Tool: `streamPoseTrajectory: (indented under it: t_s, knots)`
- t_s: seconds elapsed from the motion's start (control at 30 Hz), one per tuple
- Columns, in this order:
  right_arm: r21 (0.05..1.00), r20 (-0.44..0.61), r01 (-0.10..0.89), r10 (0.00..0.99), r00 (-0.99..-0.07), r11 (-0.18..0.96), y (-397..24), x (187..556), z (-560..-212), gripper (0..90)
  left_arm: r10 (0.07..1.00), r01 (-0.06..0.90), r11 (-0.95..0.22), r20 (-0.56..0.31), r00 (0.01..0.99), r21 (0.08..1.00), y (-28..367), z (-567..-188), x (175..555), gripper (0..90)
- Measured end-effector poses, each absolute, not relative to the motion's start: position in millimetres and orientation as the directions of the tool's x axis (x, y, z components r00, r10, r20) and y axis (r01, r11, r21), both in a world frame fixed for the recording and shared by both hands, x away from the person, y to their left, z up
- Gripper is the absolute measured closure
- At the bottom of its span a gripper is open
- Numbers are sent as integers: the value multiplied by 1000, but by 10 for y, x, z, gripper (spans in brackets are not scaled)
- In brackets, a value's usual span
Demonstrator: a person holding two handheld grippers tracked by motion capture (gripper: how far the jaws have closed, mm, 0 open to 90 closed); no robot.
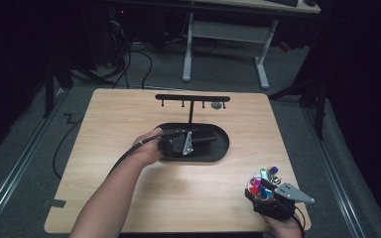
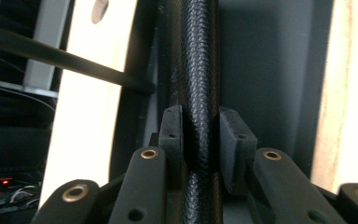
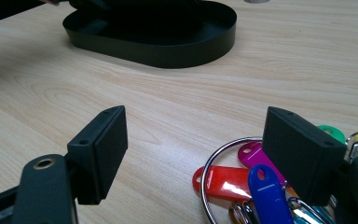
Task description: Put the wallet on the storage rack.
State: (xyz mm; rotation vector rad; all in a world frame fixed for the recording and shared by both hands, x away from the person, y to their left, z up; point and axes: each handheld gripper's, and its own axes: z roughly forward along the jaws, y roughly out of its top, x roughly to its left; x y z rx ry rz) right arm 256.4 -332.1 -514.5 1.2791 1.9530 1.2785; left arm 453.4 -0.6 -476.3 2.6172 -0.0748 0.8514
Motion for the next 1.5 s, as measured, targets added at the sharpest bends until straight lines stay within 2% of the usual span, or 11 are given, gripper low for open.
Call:
streamPoseTrajectory:
  t_s: [0.27,0.5,0.77,1.5]
  knots:
    - [886,98,445,888,-450,128,-3325,2563,-5146,228,65,-144,-935,556,829,324,-21,-4839,4541,679]
    - [885,99,448,889,-447,127,-3330,2566,-5148,229,101,-100,-927,497,862,362,-25,-4808,4547,598]
    - [884,96,448,888,-450,131,-3313,2571,-5151,229,137,-98,-907,507,851,409,20,-4690,4490,605]
    - [876,88,458,882,-464,153,-3243,2616,-5177,229,349,31,-773,383,855,634,658,-4813,4001,599]
